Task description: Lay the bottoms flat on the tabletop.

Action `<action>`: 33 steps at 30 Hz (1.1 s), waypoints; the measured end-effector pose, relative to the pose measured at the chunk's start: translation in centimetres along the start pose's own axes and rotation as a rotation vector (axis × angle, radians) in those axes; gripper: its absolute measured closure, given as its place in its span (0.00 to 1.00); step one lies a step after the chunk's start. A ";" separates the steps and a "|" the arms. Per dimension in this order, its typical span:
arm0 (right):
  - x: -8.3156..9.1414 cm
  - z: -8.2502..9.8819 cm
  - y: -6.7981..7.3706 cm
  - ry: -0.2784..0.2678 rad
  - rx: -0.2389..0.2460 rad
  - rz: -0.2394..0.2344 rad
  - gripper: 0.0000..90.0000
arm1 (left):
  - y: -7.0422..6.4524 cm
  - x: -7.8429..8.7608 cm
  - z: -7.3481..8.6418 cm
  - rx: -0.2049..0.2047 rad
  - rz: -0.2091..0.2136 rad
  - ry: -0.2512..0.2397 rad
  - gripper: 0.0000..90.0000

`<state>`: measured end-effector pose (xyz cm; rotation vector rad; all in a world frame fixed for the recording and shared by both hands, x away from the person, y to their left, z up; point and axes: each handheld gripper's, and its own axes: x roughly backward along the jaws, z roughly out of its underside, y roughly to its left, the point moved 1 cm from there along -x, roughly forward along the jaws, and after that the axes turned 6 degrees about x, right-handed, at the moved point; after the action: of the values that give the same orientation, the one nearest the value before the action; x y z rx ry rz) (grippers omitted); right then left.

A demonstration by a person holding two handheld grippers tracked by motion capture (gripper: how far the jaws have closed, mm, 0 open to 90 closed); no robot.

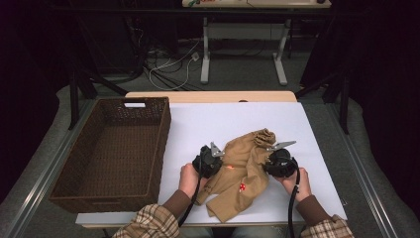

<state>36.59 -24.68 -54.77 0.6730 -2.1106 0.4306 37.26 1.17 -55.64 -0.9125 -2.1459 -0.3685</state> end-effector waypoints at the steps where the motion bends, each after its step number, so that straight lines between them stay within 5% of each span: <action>1: 0.0 -0.1 0.0 -0.002 0.002 0.000 0.92 | 0.0 0.2 0.2 0.001 -0.001 0.000 0.99; 15: -0.3 -1.9 -0.9 0.041 0.071 0.115 0.93 | -0.7 2.9 2.2 -0.028 0.008 0.010 0.97; 20: 0.0 -1.4 -1.2 0.018 0.049 0.104 0.91 | -0.5 2.7 1.4 -0.018 0.021 -0.017 0.75; 26: 0.8 -1.0 -1.5 -0.012 -0.006 0.073 0.73 | -0.2 2.6 -0.2 0.004 -0.016 -0.038 0.53; 33: 0.2 -0.8 -1.4 0.013 -0.050 0.049 0.52 | 1.1 1.0 -1.0 0.032 -0.046 -0.008 0.48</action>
<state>37.84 -25.48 -54.06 0.5897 -2.1222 0.4061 38.07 1.93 -54.26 -0.8487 -2.1767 -0.3526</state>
